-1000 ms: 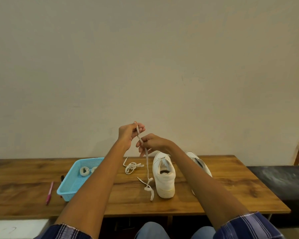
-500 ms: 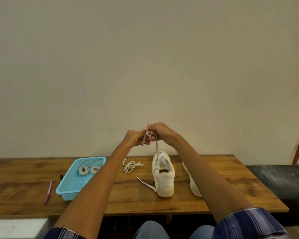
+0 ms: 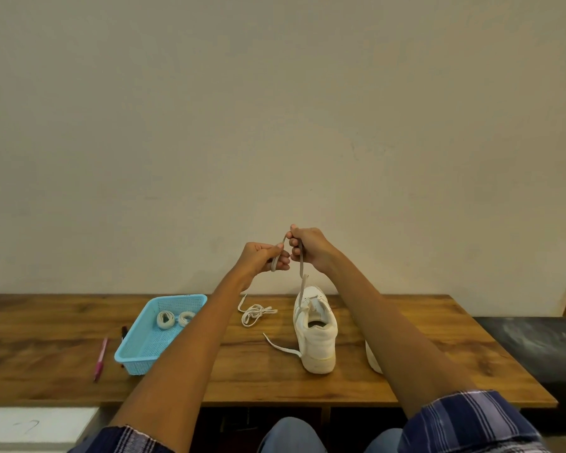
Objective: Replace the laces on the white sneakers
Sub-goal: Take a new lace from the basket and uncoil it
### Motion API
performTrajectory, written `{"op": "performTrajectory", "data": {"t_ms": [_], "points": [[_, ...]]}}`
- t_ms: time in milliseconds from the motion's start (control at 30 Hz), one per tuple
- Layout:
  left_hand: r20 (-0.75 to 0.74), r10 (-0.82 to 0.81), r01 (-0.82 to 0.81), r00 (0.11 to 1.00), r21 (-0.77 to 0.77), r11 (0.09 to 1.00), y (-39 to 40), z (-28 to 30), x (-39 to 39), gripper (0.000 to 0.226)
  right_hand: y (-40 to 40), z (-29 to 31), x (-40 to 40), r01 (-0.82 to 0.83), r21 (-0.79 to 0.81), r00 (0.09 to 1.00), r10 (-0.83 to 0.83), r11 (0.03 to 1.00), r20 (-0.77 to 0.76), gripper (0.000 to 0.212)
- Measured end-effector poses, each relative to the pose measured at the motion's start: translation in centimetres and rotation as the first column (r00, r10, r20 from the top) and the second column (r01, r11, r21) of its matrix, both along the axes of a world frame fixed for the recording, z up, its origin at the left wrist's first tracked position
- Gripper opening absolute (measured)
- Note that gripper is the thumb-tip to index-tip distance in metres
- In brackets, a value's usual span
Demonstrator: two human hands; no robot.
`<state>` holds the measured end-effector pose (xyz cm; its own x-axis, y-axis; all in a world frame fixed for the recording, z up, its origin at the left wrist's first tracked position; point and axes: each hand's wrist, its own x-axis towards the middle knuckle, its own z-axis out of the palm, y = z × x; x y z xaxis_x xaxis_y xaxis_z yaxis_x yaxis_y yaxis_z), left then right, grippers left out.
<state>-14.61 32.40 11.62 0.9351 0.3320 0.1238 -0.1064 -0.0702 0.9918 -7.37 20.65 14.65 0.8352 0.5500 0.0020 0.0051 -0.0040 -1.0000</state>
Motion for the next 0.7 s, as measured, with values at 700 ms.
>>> {"op": "performTrajectory", "data": {"t_ms": [700], "points": [[0.23,0.179,-0.044,0.956,-0.492,0.869,-0.3,5.3,-0.5,0.023,1.3,-12.5,-0.3,-0.047,-0.502,0.992,0.101,0.863,0.081,0.033]]}}
